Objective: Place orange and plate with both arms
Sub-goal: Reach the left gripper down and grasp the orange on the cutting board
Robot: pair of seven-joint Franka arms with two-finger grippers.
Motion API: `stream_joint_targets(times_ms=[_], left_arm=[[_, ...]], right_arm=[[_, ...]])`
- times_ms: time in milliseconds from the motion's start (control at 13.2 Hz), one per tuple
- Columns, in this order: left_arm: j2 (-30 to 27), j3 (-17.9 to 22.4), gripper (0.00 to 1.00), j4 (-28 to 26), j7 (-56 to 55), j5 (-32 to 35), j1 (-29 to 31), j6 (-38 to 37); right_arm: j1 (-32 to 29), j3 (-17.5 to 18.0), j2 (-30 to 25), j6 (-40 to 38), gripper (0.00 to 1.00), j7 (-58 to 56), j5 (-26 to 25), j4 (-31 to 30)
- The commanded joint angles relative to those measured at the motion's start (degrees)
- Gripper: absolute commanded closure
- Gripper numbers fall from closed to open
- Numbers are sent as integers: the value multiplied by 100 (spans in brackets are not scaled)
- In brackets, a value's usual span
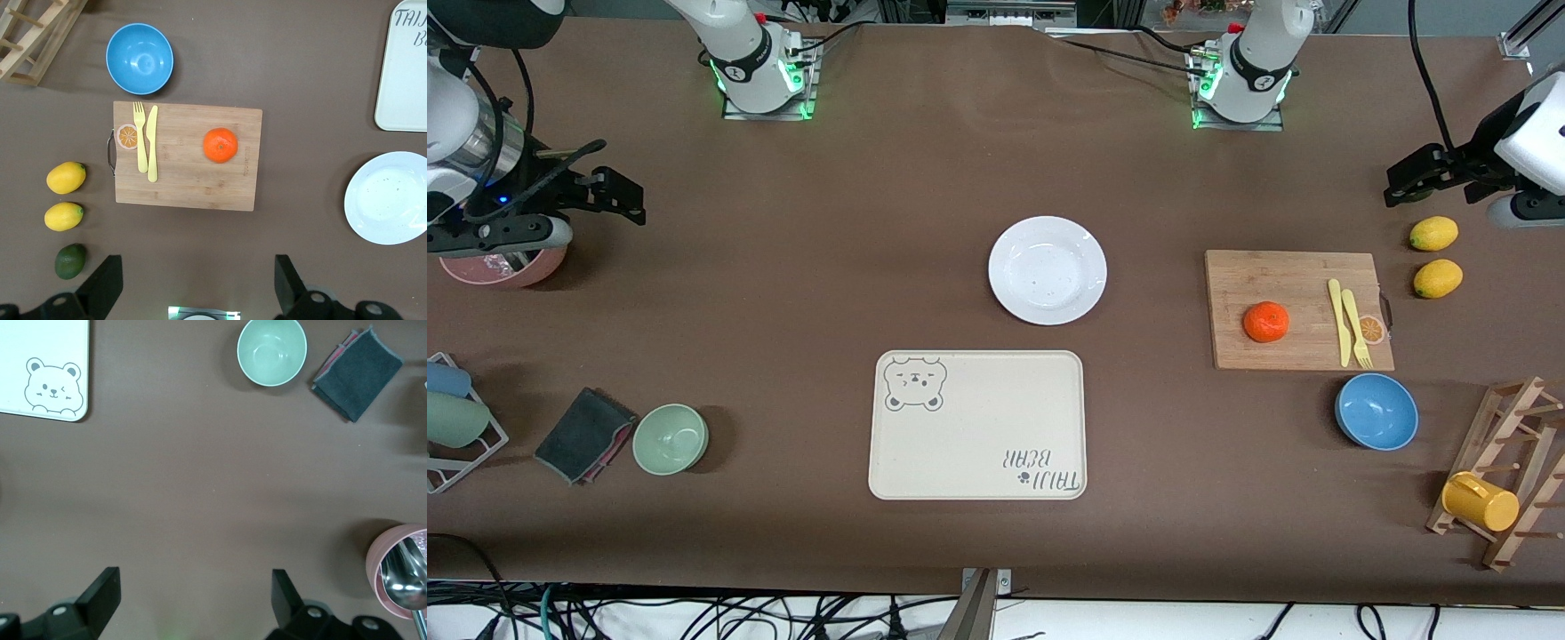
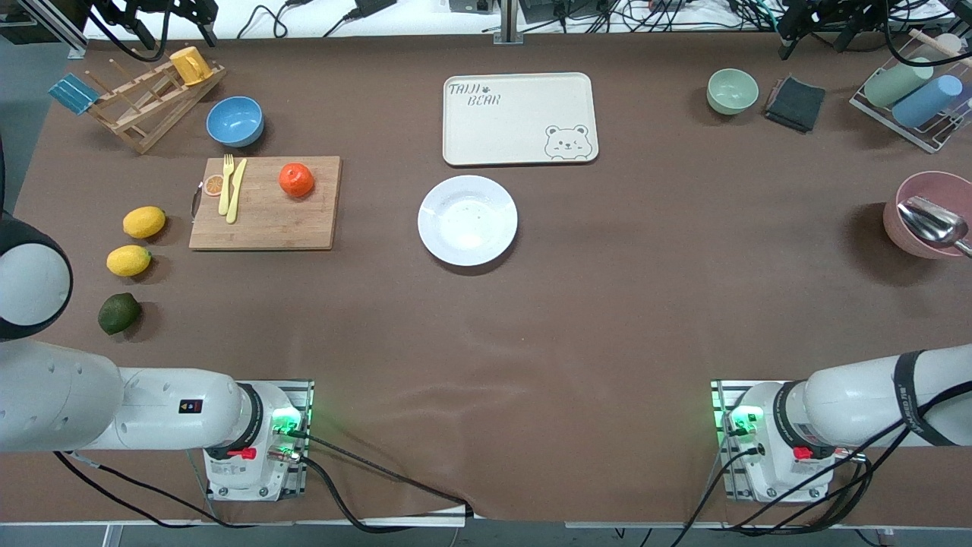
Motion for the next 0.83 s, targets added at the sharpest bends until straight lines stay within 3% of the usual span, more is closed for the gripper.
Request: stream_joint_targets(times_ms=[0, 605, 756], left_arm=[[93, -15, 0, 200, 45, 91, 24, -122], [312, -23, 0, 95, 116, 82, 148, 194], [540, -15, 0, -228, 107, 91, 165, 535]], right_arm=[[-16, 20, 0, -76, 0, 49, 61, 77], [-34, 2, 9, -94, 0, 58, 61, 77], [-25, 11, 9, -85, 0, 58, 61, 77]])
